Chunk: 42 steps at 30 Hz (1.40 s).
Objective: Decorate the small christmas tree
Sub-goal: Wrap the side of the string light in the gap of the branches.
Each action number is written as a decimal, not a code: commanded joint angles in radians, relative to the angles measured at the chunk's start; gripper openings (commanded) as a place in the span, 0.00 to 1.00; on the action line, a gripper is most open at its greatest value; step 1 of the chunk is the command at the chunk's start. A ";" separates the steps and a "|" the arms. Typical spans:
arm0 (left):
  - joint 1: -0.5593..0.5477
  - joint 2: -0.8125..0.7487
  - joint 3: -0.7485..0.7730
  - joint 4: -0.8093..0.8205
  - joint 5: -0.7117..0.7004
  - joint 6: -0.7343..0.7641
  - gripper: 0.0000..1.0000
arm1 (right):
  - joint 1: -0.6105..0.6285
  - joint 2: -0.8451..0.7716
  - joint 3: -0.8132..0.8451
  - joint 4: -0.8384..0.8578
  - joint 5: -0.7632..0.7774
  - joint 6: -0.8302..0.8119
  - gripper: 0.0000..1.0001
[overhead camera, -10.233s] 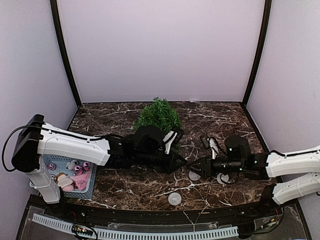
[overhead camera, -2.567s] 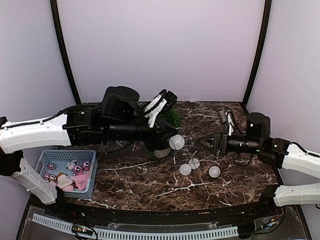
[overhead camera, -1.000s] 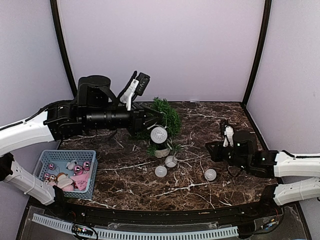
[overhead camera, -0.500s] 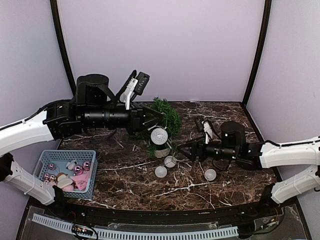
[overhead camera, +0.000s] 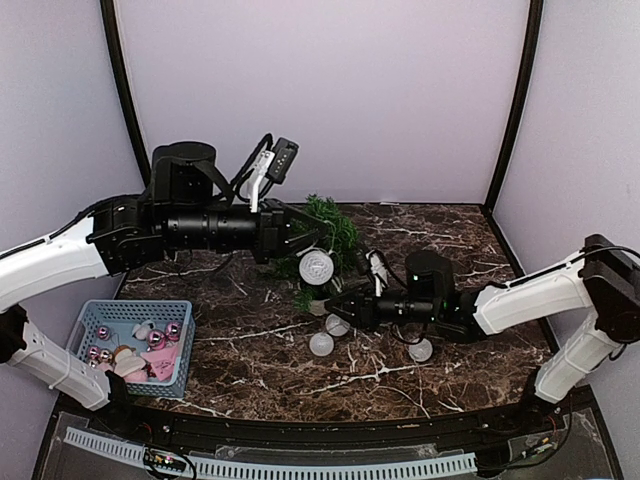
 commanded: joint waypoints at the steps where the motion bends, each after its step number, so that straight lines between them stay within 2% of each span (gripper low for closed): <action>1: 0.011 -0.006 0.039 0.053 0.038 -0.013 0.00 | 0.011 0.053 -0.031 0.135 0.002 0.033 0.22; 9: 0.021 -0.020 0.045 0.083 0.070 -0.027 0.00 | 0.009 0.067 -0.117 0.184 0.083 0.068 0.23; 14: 0.033 -0.039 0.012 0.049 0.011 -0.016 0.00 | 0.009 -0.014 -0.168 0.151 0.133 0.096 0.02; 18: 0.073 -0.082 -0.079 0.026 -0.069 -0.021 0.00 | 0.010 -0.186 -0.211 0.003 0.189 0.103 0.00; 21: 0.095 -0.114 -0.144 0.029 -0.104 -0.031 0.00 | 0.011 -0.339 -0.212 -0.206 0.258 0.090 0.00; 26: 0.120 -0.133 -0.222 0.042 -0.131 -0.030 0.00 | 0.009 -0.549 -0.122 -0.566 0.450 0.070 0.00; 30: 0.132 -0.135 -0.257 0.047 -0.198 -0.015 0.00 | 0.009 -0.582 0.020 -0.753 0.545 0.035 0.00; 38: 0.164 -0.185 -0.336 0.022 -0.369 -0.041 0.00 | 0.011 -0.481 0.249 -0.909 0.552 -0.004 0.00; 42: 0.178 -0.238 -0.382 0.026 -0.394 -0.059 0.00 | 0.011 -0.437 0.334 -0.947 0.567 -0.018 0.00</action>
